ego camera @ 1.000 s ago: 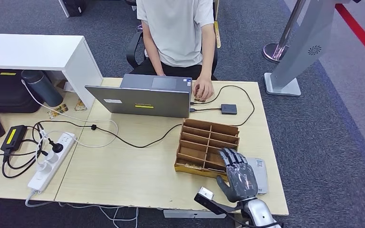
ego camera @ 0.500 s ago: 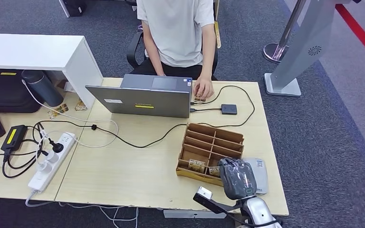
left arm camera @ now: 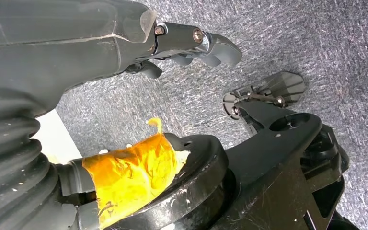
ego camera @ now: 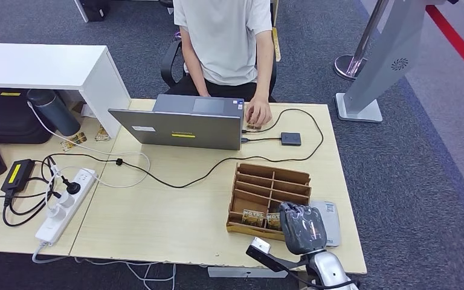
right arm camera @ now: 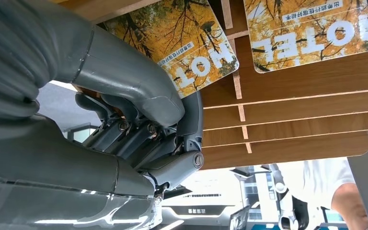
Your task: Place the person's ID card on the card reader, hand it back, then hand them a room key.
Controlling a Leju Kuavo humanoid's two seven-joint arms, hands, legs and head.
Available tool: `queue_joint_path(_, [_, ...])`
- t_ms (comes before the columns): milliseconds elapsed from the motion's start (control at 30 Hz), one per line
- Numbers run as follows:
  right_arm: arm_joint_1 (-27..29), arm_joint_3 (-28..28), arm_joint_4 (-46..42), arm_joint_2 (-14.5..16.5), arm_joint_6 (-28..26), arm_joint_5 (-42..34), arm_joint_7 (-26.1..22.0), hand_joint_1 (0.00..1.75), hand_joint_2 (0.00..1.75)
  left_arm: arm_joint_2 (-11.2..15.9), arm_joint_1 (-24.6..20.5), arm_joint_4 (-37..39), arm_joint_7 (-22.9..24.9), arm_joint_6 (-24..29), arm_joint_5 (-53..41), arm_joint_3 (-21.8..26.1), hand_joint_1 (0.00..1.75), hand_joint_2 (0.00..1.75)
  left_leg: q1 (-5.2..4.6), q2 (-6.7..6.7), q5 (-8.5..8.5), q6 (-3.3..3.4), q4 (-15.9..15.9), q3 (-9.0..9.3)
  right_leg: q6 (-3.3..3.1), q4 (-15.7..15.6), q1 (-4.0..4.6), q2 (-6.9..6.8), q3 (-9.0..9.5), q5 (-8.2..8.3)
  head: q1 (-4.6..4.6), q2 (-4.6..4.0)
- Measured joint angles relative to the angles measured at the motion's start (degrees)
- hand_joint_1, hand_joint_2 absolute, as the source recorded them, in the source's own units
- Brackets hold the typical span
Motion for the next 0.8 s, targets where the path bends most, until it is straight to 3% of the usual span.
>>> queue_joint_path(800, [-2.24, -1.95, -3.07, 0.0, 0.67, -5.37, -0.4, 1.75, 1.75, 0.38, -0.12, 0.0, 0.45, 0.13, -0.15, -0.02, 0.0, 1.75, 0.0, 0.01, 0.02, -0.03, 0.0, -0.02, -0.01, 0.05, 0.0, 0.01, -0.01, 0.01, 0.0, 0.0])
